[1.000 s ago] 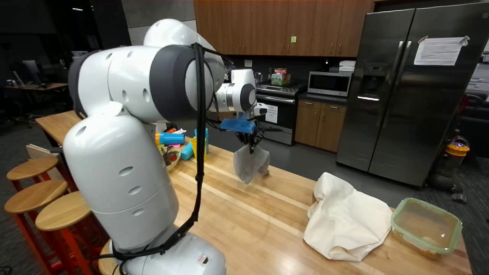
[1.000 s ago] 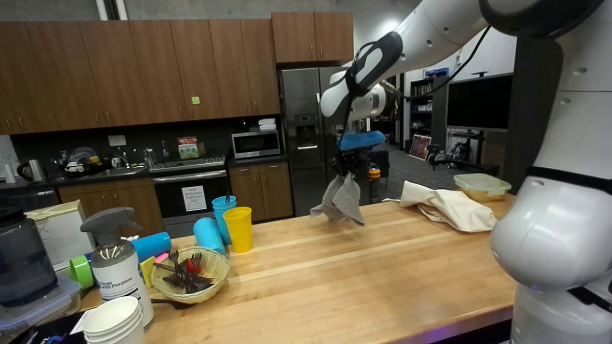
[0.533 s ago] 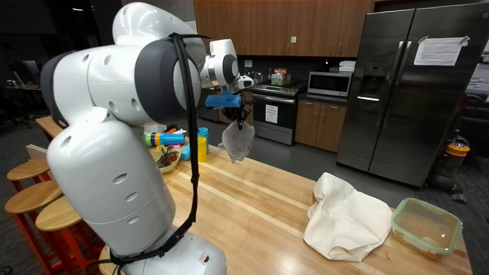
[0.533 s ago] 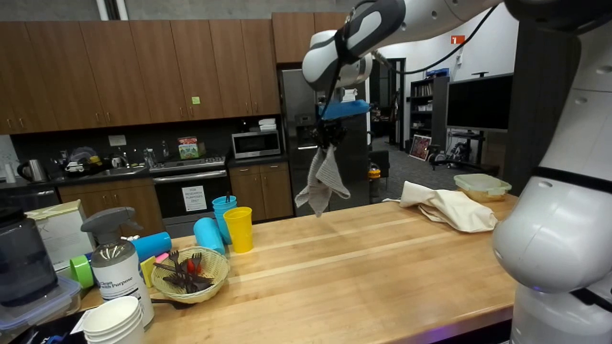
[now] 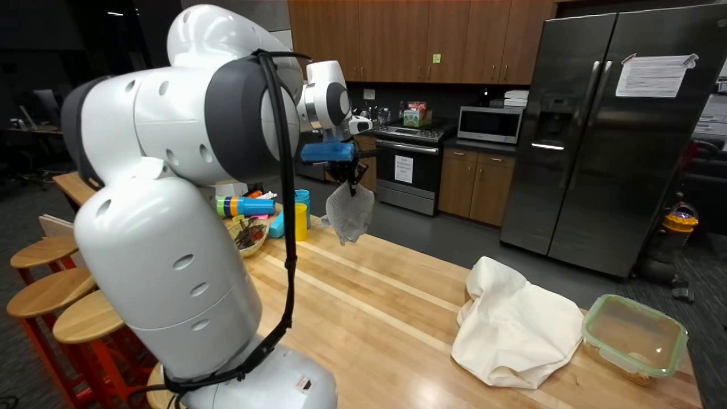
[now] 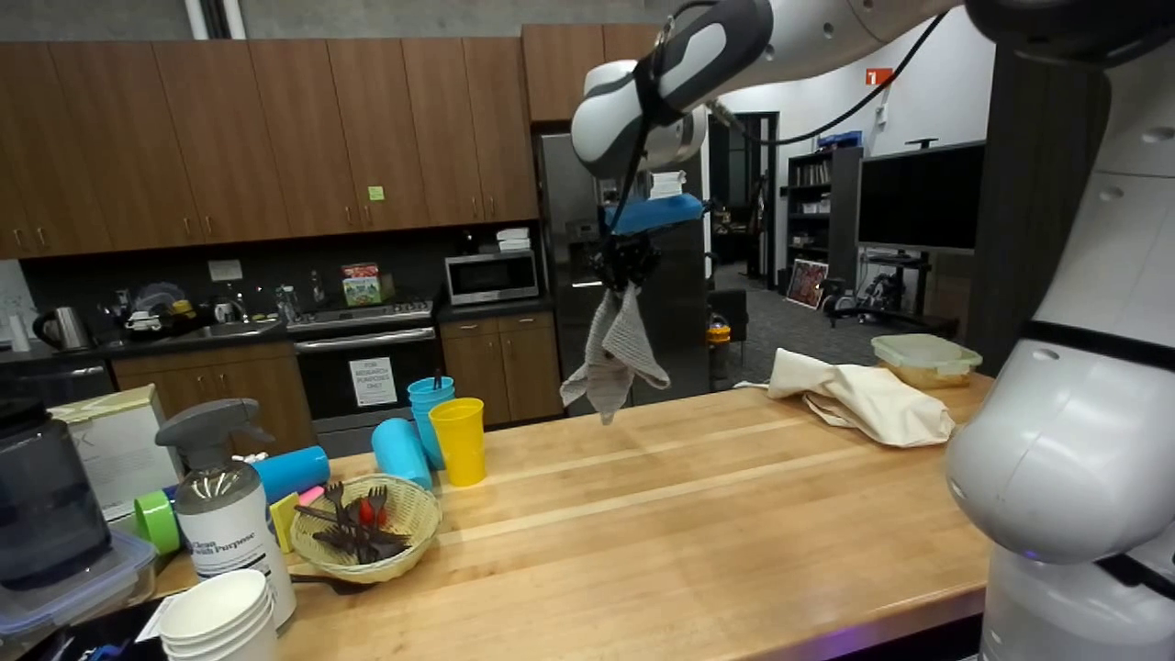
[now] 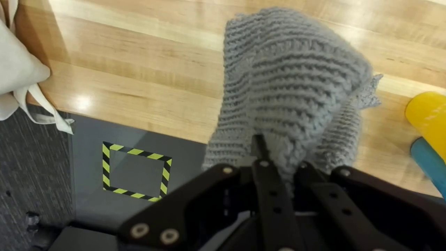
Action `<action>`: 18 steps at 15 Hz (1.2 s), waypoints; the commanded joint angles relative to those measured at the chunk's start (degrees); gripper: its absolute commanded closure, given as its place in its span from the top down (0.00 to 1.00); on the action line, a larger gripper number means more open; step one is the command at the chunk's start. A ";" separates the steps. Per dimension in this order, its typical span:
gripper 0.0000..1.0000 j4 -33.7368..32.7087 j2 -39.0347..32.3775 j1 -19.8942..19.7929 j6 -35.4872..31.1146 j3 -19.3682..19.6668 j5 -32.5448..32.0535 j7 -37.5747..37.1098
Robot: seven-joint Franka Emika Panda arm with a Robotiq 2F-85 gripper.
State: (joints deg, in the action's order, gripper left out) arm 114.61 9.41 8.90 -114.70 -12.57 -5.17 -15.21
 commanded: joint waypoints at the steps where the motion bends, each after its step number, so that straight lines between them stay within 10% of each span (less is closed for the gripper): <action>1: 0.01 3.07 -0.38 -0.25 -0.33 0.90 1.19 0.22; 18: 0.01 17.96 -1.48 -2.56 -0.57 4.71 6.03 -1.11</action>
State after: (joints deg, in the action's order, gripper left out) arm 130.25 6.88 6.66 -114.87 -8.47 -1.34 -15.85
